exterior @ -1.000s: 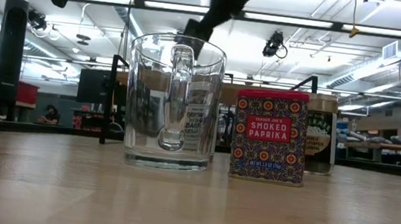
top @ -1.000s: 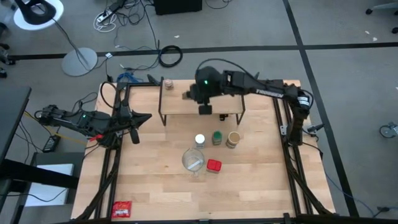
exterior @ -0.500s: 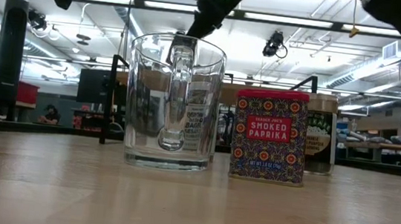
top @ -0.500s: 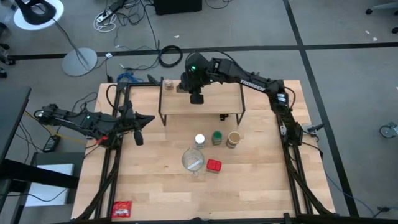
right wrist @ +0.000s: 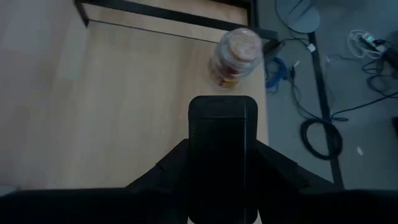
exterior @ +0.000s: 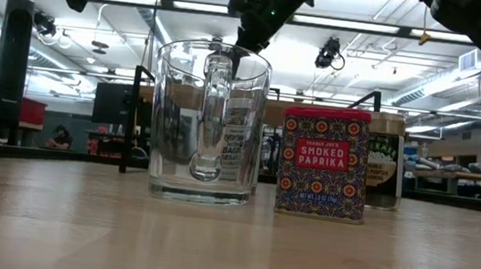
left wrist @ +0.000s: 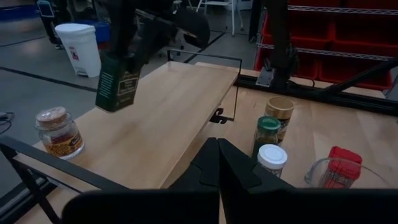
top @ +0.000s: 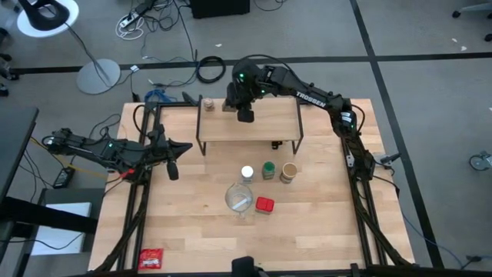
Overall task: Shelf spices
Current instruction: Put the black seasoning can on the shelf
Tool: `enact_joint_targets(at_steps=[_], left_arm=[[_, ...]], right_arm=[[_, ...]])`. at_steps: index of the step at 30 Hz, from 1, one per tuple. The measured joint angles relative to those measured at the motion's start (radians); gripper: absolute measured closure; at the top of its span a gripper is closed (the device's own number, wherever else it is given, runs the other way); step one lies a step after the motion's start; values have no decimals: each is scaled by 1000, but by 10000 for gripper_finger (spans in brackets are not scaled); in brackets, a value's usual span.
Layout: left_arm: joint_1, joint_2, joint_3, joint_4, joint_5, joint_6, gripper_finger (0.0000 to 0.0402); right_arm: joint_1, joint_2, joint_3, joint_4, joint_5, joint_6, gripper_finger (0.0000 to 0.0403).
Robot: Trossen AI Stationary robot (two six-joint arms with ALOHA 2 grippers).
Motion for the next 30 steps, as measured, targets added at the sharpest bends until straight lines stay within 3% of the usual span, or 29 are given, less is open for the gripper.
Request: enact_joint_targets(at_steps=[19,30], left_arm=[[0,0,0,9,-7,-2,401],[0,0,0,8,-6,-3,401]], right_arm=[[-4,10,-16,20,-37,26,261],[15,10,-16,53,-35,27,199]])
